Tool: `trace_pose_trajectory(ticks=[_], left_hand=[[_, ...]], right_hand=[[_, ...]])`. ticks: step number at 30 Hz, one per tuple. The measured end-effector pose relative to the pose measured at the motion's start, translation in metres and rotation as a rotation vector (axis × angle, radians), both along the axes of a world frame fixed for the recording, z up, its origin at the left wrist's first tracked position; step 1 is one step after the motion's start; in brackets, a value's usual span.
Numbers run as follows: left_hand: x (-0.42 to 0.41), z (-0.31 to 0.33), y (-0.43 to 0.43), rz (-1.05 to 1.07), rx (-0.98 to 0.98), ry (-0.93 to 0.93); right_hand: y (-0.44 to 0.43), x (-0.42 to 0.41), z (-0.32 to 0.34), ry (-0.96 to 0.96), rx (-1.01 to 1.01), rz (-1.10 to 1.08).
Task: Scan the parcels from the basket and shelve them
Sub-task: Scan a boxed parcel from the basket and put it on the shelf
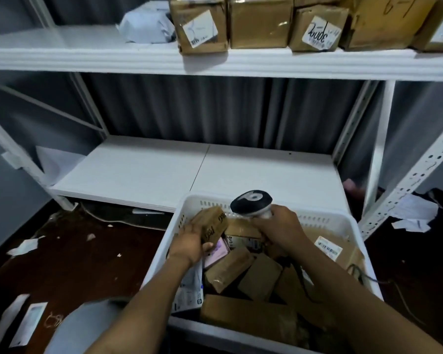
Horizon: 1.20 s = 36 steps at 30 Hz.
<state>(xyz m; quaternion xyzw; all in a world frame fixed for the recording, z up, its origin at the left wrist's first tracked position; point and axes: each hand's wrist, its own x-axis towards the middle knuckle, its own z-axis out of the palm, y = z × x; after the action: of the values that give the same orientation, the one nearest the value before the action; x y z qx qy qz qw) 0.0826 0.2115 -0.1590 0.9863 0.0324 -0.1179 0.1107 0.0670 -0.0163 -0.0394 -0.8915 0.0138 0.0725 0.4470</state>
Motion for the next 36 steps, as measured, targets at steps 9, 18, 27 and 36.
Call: trace_pose_trajectory(ticks=[9, 18, 27, 36], left_hand=[[0.021, -0.086, -0.012, 0.077, 0.125, -0.125], [0.027, -0.089, 0.001, 0.064, 0.08, -0.324], [-0.013, 0.011, -0.034, 0.266, -0.57, -0.467], [-0.079, 0.081, -0.072, 0.462, -1.325, -0.36]], right_hand=[[0.0, 0.022, -0.067, 0.081, -0.012, 0.0], [-0.002, 0.027, -0.075, 0.096, 0.071, -0.06], [-0.026, 0.008, -0.033, 0.099, 0.29, -0.192], [-0.042, -0.032, -0.006, 0.138, 0.982, -0.275]])
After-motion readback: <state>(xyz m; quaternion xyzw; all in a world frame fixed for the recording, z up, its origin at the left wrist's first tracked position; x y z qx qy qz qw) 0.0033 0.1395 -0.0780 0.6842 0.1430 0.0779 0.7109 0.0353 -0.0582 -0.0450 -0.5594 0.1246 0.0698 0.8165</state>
